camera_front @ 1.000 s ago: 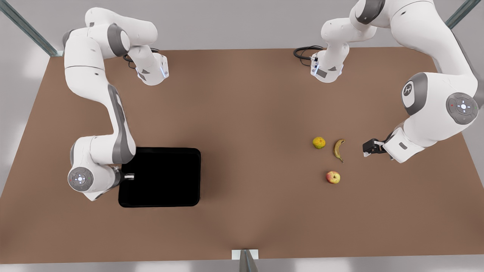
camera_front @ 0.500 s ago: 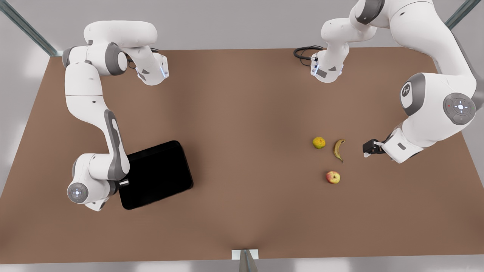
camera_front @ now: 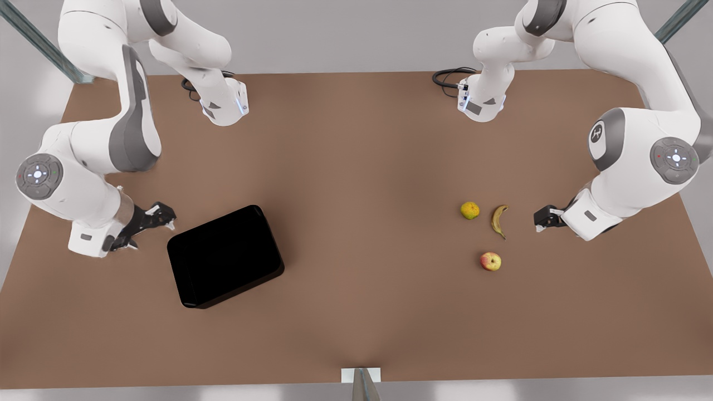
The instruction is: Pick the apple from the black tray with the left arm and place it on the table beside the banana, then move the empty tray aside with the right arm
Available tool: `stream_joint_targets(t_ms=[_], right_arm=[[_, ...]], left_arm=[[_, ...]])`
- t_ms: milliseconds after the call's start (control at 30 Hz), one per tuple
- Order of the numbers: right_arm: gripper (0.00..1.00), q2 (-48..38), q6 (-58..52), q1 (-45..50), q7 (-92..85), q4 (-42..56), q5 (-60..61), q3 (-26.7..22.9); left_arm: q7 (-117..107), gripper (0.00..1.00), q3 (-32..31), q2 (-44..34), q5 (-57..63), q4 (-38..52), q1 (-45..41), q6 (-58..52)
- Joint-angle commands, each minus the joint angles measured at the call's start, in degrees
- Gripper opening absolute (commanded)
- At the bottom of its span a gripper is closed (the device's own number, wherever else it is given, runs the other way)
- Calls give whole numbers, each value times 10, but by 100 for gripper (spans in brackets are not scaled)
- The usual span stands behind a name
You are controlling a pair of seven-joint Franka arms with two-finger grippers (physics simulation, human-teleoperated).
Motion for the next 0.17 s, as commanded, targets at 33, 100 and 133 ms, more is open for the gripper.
stream_joint_targets(t_ms=[33, 100, 133], right_arm=[[100, -34, -63, 19, 95, -51, -60, -26], [100, -40, -62, 57, 116, -61, -59, -66], [100, -39, -58, 57, 119, -64, -56, -67]], left_arm=[[0, 100, 0, -1, 1, 0, -1, 0], [0, 100, 0, -1, 7, 0, -2, 0], [0, 100, 0, -1, 7, 0, -2, 0]])
